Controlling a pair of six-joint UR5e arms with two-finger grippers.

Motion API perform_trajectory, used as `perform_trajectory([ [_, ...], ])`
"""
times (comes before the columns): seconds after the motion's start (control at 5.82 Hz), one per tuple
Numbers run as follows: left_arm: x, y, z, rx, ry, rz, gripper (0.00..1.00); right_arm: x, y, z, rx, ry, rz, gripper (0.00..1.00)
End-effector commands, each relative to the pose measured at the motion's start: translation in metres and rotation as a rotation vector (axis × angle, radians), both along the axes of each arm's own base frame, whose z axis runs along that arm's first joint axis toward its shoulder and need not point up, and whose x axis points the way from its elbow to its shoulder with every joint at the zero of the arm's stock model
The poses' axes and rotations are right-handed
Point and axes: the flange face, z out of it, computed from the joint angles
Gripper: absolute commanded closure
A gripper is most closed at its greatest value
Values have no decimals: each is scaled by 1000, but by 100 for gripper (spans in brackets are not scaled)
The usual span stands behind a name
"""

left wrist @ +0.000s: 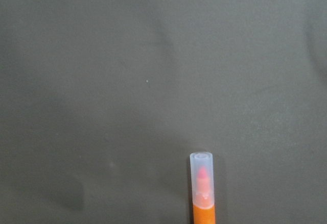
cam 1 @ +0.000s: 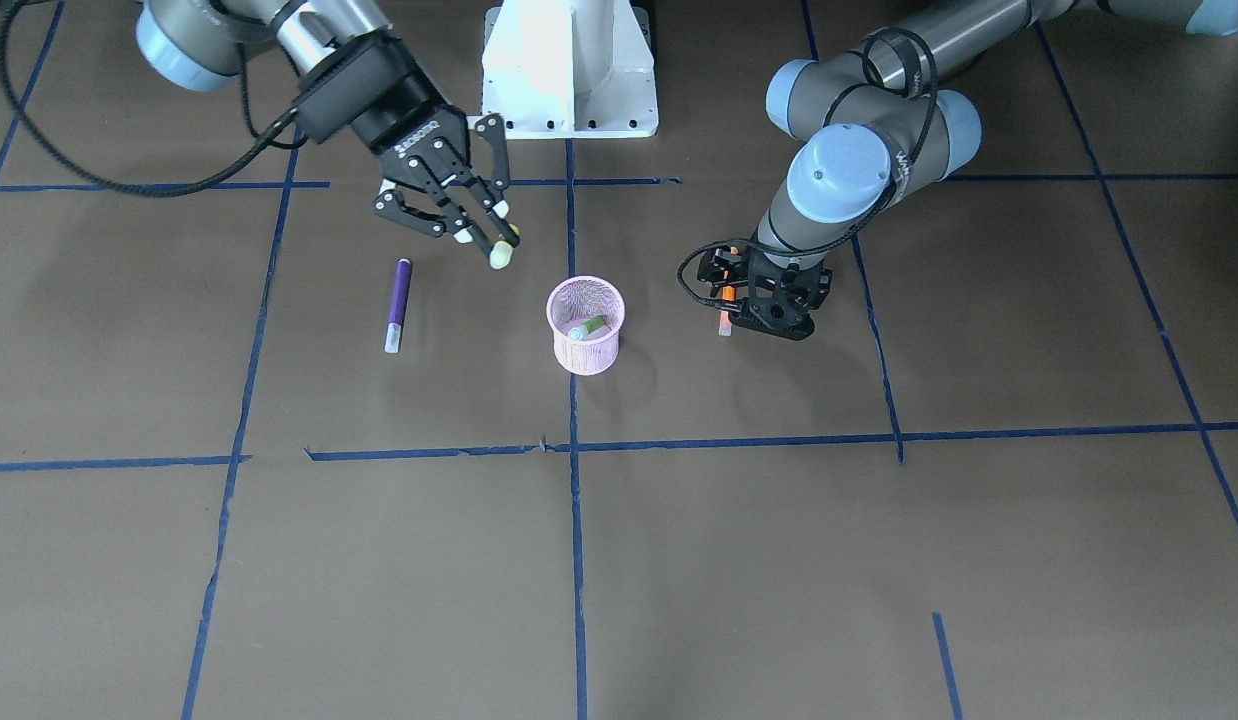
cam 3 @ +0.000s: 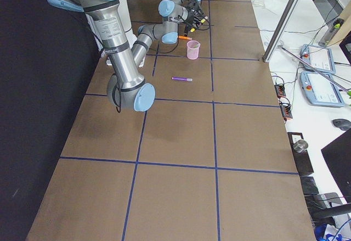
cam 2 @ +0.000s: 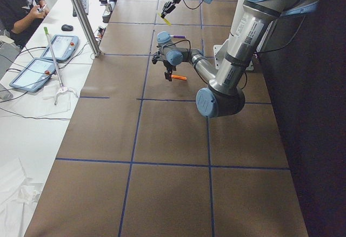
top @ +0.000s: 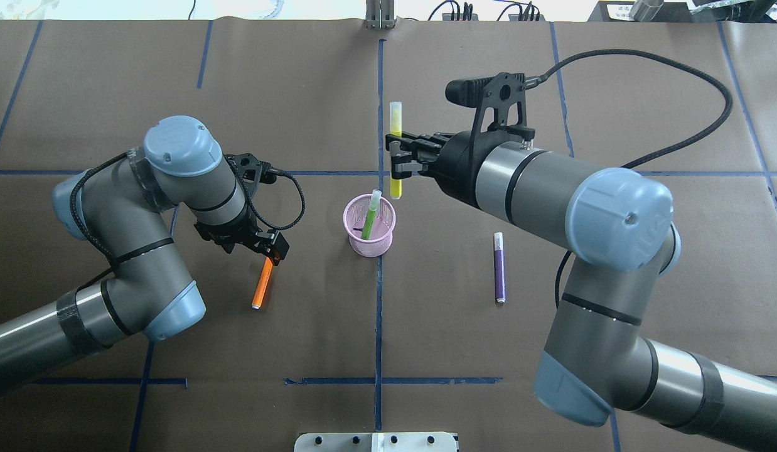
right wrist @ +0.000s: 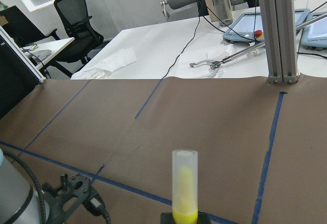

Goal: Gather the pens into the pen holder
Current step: 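Drop yellow marker into cup with right gripper while left gripper holds orange marker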

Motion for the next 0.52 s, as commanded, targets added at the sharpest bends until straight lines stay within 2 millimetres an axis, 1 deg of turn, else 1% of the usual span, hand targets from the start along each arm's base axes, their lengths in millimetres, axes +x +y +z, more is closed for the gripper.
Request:
perform_trajectory([
  [0.0, 8, 5, 7, 2, -17, 7, 0, -19, 6, 2, 2, 15, 39, 96],
  [0.17, 9, 5, 8, -1, -21, 9, 0, -33, -1, 4, 6, 37, 63, 96],
  [0.34, 9, 5, 8, 0, -20, 9, 0, -57, -16, -3, 2, 53, 89, 96],
])
